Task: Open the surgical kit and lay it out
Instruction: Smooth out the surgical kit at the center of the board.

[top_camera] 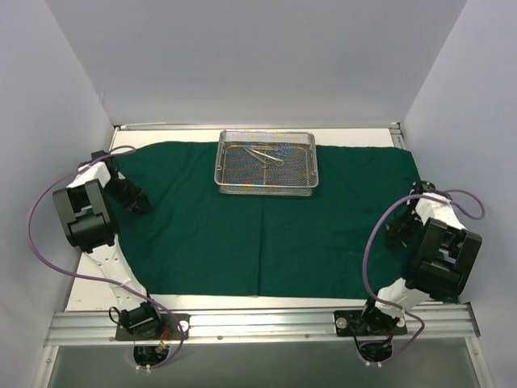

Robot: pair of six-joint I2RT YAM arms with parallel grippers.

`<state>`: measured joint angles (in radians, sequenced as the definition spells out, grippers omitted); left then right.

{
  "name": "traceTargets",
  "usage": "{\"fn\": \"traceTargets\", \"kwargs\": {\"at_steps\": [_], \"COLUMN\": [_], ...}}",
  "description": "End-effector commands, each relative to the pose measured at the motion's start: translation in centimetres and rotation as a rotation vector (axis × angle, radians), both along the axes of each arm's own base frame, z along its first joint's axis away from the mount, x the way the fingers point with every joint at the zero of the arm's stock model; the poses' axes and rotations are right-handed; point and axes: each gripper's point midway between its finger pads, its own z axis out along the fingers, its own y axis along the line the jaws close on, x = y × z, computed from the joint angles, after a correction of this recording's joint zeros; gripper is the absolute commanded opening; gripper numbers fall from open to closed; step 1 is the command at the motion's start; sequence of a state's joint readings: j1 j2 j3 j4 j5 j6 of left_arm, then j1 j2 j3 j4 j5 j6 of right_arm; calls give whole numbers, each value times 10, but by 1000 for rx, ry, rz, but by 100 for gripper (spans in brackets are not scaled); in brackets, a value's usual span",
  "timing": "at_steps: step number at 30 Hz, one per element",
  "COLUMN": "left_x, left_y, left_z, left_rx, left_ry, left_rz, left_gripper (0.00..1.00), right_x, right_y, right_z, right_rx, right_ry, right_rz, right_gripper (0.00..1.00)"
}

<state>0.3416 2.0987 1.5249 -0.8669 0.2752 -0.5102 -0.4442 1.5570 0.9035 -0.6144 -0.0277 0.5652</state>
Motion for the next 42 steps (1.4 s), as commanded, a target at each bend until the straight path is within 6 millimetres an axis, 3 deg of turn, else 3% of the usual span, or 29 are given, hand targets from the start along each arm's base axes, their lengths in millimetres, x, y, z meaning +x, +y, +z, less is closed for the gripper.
{"fn": "traceTargets", "kwargs": {"at_steps": [1, 2, 3, 4, 6, 8, 11, 14, 15, 16, 18, 20, 25, 35, 42], "left_x": [13, 9, 6, 2, -11, -25, -48, -63, -66, -70, -77, -80, -78, -125, -148], "left_y": [5, 4, 6, 10, 21, 29, 36, 32, 32, 32, 34, 37, 36, 57, 80], "left_z": [28, 40, 45, 51, 67, 72, 64, 51, 48, 44, 38, 32, 25, 1, 0], "left_rx": [45, 65, 90, 123, 215, 278, 307, 287, 279, 272, 273, 257, 239, 370, 522], "left_ry": [-81, -83, -76, -68, -66, -40, 44, 78, 89, 106, 135, 152, 146, 380, 527], "left_rz": [-11, -29, -35, -35, -53, -67, -69, -60, -56, -58, -57, -66, -111, -124, -84], "left_gripper": [36, 37, 38, 40, 43, 46, 45, 33, 21, 16, 2, 2, 2, 2, 2], "right_x": [43, 54, 77, 85, 106, 121, 139, 150, 156, 156, 160, 166, 171, 160, 154], "right_y": [9, 12, 23, 30, 47, 75, 107, 143, 154, 173, 191, 212, 221, 225, 221], "right_z": [57, 67, 90, 98, 118, 123, 130, 129, 122, 119, 110, 110, 92, 58, 37], "right_rx": [-14, -29, -70, -79, -79, -33, 21, 57, 85, 129, 172, 209, 213, 243, 236], "right_ry": [-202, -232, -290, -309, -382, -426, -471, -479, -477, -483, -476, -500, -475, -442, -409], "right_rz": [105, 141, 217, 252, 310, 367, 446, 541, 549, 583, 599, 631, 665, 669, 682], "right_gripper": [7, 12, 20, 31, 36, 40, 41, 40, 39, 39, 38, 38, 36, 34, 34]}}
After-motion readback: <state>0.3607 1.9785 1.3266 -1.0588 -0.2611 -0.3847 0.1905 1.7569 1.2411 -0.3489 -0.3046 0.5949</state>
